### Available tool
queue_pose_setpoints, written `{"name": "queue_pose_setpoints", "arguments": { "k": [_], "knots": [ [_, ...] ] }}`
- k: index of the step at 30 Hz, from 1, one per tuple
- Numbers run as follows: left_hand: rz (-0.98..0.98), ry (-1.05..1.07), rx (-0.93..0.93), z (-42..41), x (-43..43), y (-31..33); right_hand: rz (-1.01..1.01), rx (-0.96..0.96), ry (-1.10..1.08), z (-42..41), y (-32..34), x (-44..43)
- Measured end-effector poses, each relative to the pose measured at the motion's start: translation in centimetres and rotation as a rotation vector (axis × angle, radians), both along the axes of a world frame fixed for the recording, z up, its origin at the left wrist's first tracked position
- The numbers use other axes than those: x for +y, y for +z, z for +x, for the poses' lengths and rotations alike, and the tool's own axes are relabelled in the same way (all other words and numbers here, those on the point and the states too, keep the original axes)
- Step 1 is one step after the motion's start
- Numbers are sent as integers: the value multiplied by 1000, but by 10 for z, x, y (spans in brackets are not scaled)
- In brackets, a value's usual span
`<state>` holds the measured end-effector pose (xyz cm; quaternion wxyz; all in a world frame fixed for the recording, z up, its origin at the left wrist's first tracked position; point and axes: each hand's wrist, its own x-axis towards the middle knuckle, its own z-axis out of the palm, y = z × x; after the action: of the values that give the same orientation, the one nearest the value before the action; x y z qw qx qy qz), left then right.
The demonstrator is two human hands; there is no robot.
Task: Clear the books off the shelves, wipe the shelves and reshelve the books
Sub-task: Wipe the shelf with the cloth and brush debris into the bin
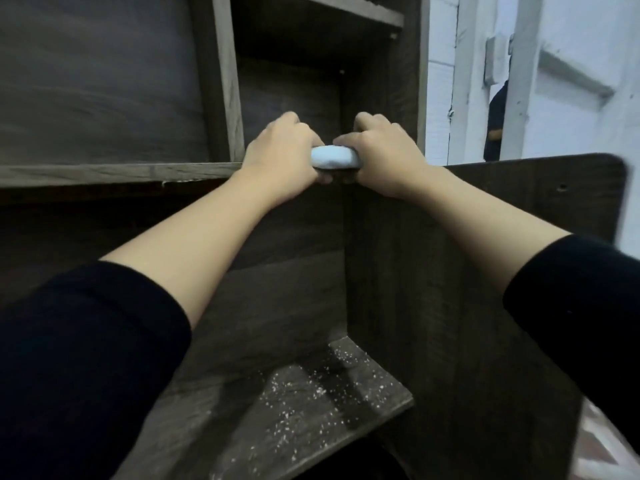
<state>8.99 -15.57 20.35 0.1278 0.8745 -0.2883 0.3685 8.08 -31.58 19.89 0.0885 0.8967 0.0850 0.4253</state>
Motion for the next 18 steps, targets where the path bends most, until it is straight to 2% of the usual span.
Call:
{"name": "queue_pose_setpoints", "arguments": {
  "k": [3,6,10,15,18],
  "knots": [
    [-22,-33,-117,-8,3,-6,-27,-12,38,-13,-1,0],
    [26,31,-174,-23,4,-10,-43,-36,61,-33,-6,2],
    [84,44,-247,-53,14,-18,21,-13,37,-69,-15,9],
    [118,-6,-201,-89,31,-52,61,42,52,-113,-51,24],
    [169,-11,-36,-106,40,-82,81,191,17,-132,-85,34]
  ]
}}
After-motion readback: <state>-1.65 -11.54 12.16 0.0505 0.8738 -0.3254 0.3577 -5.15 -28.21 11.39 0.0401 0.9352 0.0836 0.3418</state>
